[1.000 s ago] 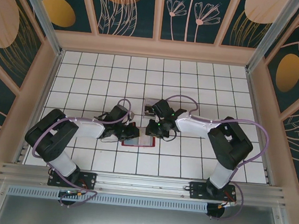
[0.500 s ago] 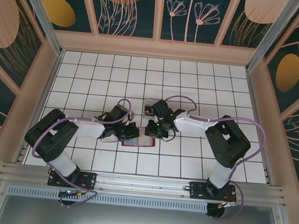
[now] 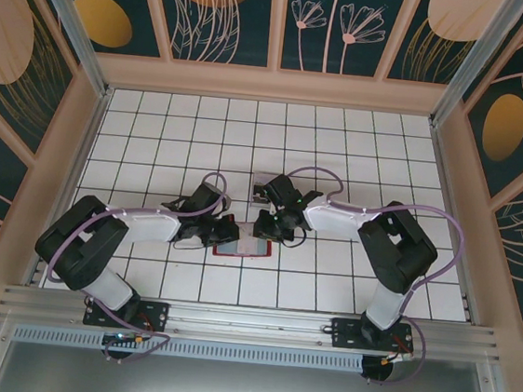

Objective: Take the credit cards out of the card holder

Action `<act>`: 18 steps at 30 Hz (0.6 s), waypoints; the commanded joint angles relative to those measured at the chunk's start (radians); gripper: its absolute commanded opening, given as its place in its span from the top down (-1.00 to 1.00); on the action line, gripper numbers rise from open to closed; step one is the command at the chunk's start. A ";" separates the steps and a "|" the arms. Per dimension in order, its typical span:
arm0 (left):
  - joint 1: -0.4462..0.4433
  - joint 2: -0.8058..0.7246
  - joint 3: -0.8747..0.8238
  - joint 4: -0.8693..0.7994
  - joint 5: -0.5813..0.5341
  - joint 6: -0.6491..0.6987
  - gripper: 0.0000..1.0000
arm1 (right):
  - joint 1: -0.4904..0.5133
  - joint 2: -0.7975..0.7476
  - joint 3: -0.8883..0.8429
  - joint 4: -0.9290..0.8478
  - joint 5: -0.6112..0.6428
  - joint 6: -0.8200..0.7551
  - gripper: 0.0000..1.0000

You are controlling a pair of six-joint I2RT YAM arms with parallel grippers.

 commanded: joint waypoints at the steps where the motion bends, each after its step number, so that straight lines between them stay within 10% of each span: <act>1: 0.001 -0.023 0.015 -0.092 -0.045 0.036 0.95 | 0.002 0.036 -0.012 -0.103 0.081 -0.013 0.53; 18: 0.001 -0.102 0.183 -0.434 -0.180 0.283 1.00 | 0.002 0.006 0.025 -0.111 0.082 -0.023 0.53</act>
